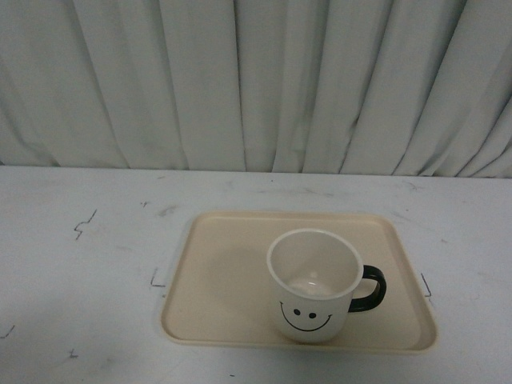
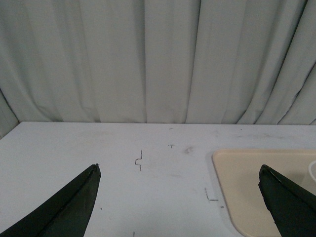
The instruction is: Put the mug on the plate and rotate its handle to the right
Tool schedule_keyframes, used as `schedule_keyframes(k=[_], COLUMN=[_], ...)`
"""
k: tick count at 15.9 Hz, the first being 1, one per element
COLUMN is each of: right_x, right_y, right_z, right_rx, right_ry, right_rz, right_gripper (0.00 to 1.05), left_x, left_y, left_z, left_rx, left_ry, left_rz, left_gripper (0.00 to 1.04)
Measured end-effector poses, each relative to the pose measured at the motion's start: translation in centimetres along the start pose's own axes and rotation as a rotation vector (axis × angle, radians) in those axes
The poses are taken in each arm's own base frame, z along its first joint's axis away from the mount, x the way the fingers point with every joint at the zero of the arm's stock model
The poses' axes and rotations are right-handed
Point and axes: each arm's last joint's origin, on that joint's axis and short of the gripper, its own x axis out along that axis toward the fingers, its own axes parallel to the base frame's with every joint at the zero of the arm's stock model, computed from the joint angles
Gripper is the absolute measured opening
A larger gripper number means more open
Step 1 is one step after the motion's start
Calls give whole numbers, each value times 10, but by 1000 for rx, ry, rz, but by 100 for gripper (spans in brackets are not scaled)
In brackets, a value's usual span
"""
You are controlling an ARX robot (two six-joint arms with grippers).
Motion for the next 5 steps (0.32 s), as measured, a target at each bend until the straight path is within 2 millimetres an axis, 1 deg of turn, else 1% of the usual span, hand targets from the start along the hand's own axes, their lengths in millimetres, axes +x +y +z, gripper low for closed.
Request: schedule_keyframes(k=[3, 4, 5], right_x=[0, 0, 0], right_y=[0, 0, 0], right_z=[0, 0, 0], right_rx=[0, 1, 1], right_ry=[0, 0, 0], right_rz=[0, 0, 0], right_gripper=[89, 98, 98], left_x=[0, 0, 0], left_y=[0, 0, 0], left_z=[0, 0, 0], left_rx=[0, 0, 0], left_ry=[0, 0, 0], left_rz=[0, 0, 0], left_gripper=[98, 98, 98])
